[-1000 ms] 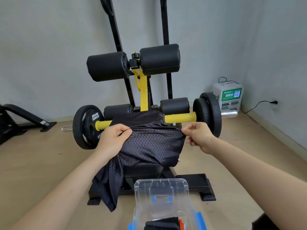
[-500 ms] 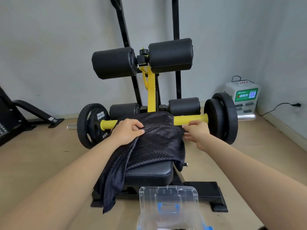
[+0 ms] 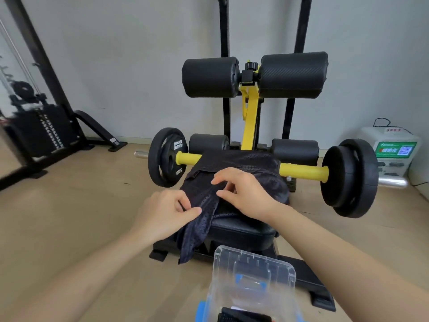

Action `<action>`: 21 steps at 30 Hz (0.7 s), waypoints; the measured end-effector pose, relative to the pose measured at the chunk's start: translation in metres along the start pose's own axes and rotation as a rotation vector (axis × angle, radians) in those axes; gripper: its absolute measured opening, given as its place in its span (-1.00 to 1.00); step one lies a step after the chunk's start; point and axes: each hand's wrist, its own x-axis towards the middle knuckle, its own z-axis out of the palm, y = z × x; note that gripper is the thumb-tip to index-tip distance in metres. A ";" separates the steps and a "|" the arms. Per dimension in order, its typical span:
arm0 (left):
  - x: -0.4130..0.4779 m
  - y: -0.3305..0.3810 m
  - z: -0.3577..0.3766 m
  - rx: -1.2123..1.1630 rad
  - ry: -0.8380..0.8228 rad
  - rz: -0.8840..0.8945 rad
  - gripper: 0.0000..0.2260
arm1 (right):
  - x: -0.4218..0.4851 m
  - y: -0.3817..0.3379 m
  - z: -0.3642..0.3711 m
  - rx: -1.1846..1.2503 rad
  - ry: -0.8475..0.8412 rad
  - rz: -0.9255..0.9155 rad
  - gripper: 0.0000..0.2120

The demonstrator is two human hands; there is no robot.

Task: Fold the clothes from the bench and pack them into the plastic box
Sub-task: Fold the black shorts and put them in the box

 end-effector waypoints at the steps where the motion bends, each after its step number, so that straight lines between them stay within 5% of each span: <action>1: -0.006 -0.004 0.001 0.029 -0.015 -0.019 -0.69 | 0.003 -0.002 0.005 -0.022 -0.058 -0.017 -0.70; 5: -0.015 -0.021 0.006 0.072 -0.053 -0.041 -0.55 | 0.010 -0.002 0.019 -0.216 -0.229 -0.016 -0.59; 13: -0.023 -0.031 0.018 -0.074 -0.098 0.079 -0.77 | 0.011 0.002 0.019 -0.179 -0.096 -0.042 -0.92; 21: -0.029 -0.039 -0.024 -0.427 0.015 0.241 -0.87 | 0.009 -0.003 0.013 -0.056 -0.181 -0.087 -0.62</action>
